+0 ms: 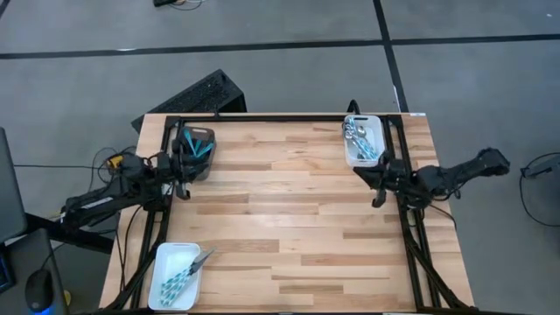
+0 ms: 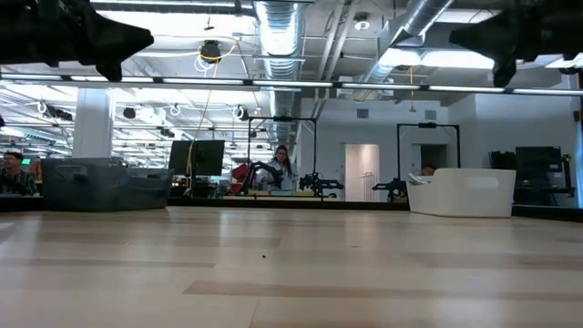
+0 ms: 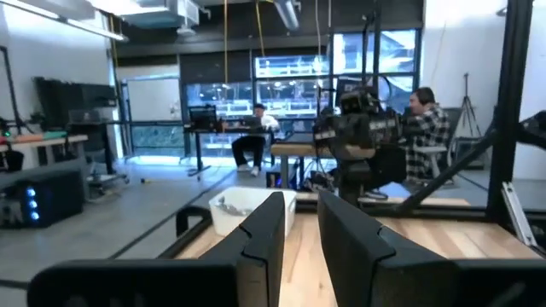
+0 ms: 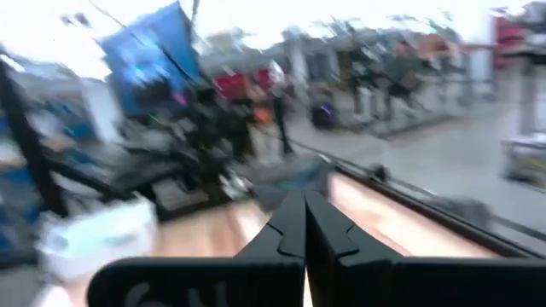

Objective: Sort silverware by color (type)
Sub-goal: Return to Home Position

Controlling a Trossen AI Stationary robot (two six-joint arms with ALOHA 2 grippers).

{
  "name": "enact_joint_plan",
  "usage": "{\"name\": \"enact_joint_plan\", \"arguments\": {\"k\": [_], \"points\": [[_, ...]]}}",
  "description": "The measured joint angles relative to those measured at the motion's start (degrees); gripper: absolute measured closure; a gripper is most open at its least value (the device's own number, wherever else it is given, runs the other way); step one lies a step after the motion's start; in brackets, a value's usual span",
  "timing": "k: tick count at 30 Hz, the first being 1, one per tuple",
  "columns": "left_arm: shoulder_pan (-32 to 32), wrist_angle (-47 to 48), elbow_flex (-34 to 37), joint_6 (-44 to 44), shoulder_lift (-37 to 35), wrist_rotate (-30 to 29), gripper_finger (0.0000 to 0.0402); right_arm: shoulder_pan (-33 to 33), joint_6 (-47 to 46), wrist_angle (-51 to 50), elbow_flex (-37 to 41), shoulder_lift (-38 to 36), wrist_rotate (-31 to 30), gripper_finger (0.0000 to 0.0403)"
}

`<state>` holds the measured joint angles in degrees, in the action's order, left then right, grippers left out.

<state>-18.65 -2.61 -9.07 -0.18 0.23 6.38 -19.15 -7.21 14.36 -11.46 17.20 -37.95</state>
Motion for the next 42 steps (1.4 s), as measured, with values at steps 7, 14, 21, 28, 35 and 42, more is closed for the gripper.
{"name": "enact_joint_plan", "arguments": {"k": [7, 14, 21, 28, 35, 42], "points": [[0.0, 0.2, 0.5, -0.9, 0.0, 0.3, 0.0340, 13.6, -4.5, 6.1, 4.4, 0.1, 19.3, 0.0384], [0.0, 6.2, -1.0, -1.8, 0.0, 1.3, 0.0340, 19.0, -5.4, -0.6, 4.4, -0.5, 27.8, 0.0384], [0.0, 7.4, -1.0, -1.3, 0.0, 1.0, 0.0340, 18.8, -5.9, 0.6, 8.1, -1.9, 27.8, 0.0384], [0.0, 5.7, 2.0, -2.0, 0.0, 0.8, 0.0340, 18.8, -6.3, -5.5, 9.3, -11.2, 27.8, 0.0379], [0.0, -2.8, 8.4, -4.5, 0.0, 0.9, 0.0340, 18.8, -6.4, -12.6, 9.8, -16.9, 27.6, 0.0378], [0.0, -1.4, 8.5, -5.0, 0.0, 0.1, 0.0340, 17.9, -7.4, -11.2, 11.0, -16.9, 27.6, 0.0377]]}}
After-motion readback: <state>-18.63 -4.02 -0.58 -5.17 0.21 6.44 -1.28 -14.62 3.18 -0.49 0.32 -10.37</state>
